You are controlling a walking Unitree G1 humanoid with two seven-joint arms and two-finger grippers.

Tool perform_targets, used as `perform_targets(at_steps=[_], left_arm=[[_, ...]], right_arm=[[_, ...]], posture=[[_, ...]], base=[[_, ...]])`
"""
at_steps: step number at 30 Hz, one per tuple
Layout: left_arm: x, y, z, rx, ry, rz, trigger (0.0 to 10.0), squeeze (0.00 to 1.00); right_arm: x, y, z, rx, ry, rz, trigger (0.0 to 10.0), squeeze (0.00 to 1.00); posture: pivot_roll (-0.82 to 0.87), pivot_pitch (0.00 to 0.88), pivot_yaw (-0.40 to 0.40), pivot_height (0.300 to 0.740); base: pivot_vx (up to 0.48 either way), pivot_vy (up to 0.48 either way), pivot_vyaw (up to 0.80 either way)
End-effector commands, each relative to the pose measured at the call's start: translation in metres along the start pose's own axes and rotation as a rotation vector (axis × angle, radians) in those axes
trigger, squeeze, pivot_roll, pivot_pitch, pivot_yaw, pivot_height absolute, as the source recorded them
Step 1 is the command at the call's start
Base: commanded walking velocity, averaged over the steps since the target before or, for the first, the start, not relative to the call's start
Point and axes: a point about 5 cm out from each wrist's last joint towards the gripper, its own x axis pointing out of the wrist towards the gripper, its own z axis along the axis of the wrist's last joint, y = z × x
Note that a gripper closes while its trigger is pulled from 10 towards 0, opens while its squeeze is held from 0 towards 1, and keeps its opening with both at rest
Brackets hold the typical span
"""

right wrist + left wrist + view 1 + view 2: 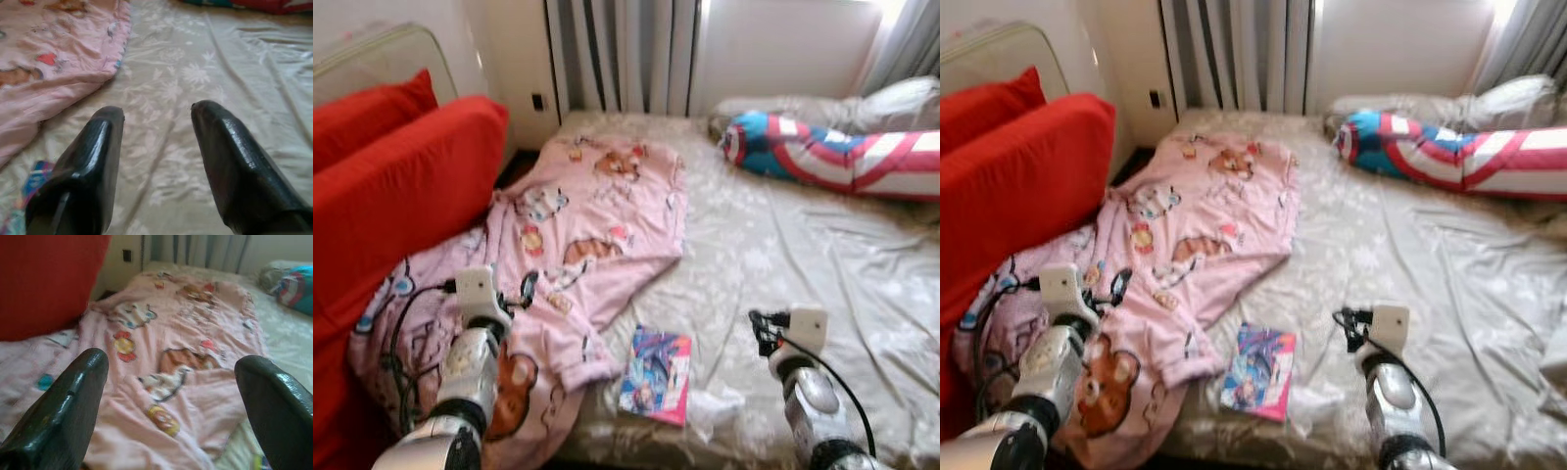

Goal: Clean up the room

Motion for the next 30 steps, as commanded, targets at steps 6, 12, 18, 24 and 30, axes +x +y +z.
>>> perform_targets(at_steps=[6,12,18,24,30], left_arm=[[-0.003,0.010,-0.003,0.013,0.021,0.021,10.0,0.00],[-0.003,0.010,-0.002,0.012,0.018,0.018,10.0,0.00],[-0.003,0.009,-0.002,0.011,0.016,0.014,10.0,0.00],[-0.003,0.008,-0.002,0.011,0.015,0.010,10.0,0.00],[-0.003,0.007,-0.003,0.008,0.016,0.008,10.0,0.00]], right_arm=[[-0.002,0.004,-0.009,0.040,0.058,0.020,10.0,0.00],[-0.002,0.008,-0.012,0.036,0.074,0.049,10.0,0.00],[-0.003,0.006,-0.012,0.018,0.068,0.044,10.0,0.00],[-0.001,0.013,-0.006,0.025,0.026,0.068,10.0,0.00],[0.000,0.017,-0.004,0.024,0.007,0.081,10.0,0.00]], posture=[[-0.03,0.000,-0.017,0.740],[-0.03,0.000,-0.016,0.740],[-0.03,0.000,-0.016,0.740],[-0.03,0.000,-0.014,0.740],[-0.03,0.000,-0.014,0.740]], base=[[0.000,0.000,0.12],[0.000,0.000,0.00],[0.000,0.000,0.53],[0.000,0.000,0.80],[0.000,0.000,0.76]])
